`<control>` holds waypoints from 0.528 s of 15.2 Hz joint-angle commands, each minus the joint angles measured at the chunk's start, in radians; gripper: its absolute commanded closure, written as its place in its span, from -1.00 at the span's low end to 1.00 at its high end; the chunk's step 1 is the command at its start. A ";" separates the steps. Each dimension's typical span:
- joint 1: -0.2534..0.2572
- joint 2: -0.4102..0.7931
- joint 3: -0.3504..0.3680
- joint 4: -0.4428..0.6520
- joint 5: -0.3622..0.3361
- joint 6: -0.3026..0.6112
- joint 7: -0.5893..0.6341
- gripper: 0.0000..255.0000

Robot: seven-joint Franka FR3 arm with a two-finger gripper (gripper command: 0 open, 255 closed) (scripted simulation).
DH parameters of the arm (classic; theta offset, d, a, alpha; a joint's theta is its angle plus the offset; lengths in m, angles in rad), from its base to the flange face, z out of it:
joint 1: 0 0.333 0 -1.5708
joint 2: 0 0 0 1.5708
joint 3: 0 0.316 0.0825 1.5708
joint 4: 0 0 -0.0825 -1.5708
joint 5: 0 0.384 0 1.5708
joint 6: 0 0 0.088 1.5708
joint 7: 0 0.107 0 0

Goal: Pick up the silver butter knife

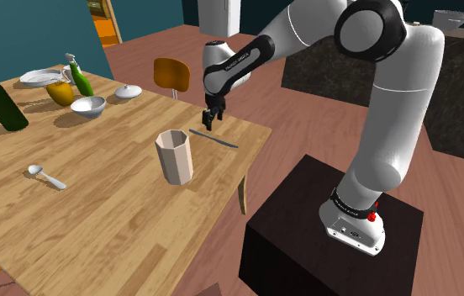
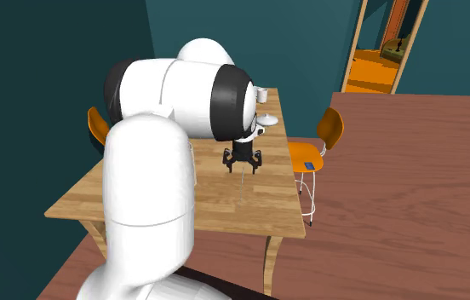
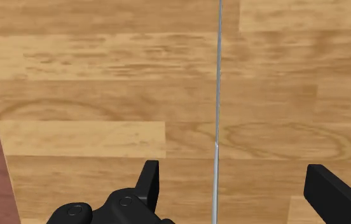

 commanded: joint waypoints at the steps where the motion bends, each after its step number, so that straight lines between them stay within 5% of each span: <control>1: 0.004 0.077 0.003 0.068 -0.002 0.018 0.000 -1.00; 8: 0.008 0.172 0.003 0.108 -0.005 0.079 0.001 -1.00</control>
